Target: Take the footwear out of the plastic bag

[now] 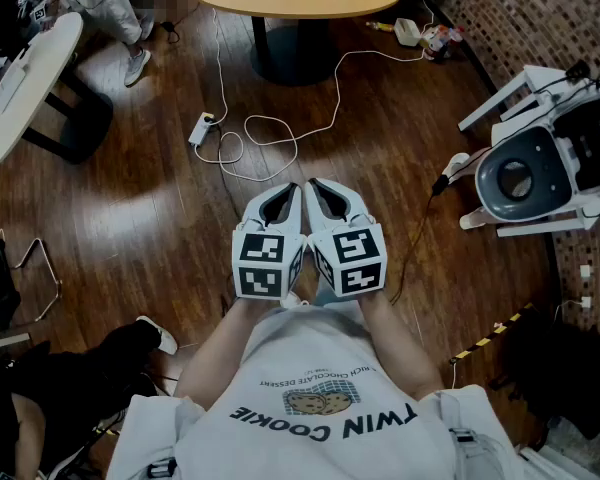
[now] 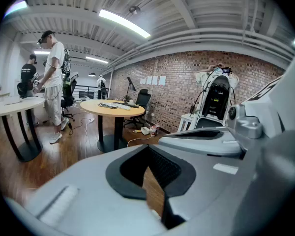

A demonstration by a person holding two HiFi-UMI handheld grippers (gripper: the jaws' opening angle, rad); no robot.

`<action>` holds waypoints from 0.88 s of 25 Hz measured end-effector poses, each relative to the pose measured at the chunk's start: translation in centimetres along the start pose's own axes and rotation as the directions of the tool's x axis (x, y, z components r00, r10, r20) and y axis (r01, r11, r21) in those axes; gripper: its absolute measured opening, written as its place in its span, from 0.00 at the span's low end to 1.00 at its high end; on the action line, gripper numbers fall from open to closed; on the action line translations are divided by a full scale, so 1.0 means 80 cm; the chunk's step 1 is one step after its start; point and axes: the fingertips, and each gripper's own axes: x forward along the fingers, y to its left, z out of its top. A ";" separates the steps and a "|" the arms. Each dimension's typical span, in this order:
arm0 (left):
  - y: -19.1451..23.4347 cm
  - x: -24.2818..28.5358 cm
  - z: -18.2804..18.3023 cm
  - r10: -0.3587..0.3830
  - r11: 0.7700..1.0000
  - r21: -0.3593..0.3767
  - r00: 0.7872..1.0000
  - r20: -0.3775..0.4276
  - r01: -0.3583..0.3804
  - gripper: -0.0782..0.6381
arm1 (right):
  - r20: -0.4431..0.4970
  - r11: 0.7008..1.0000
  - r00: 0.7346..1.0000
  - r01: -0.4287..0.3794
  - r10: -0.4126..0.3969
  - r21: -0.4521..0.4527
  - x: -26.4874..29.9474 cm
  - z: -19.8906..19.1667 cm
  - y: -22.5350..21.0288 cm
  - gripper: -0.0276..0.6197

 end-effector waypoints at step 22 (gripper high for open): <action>0.048 0.344 0.170 0.048 0.997 0.056 0.998 -0.032 -0.046 0.12 | 0.025 0.994 0.996 -0.092 0.091 0.058 0.224 0.106 -0.291 0.05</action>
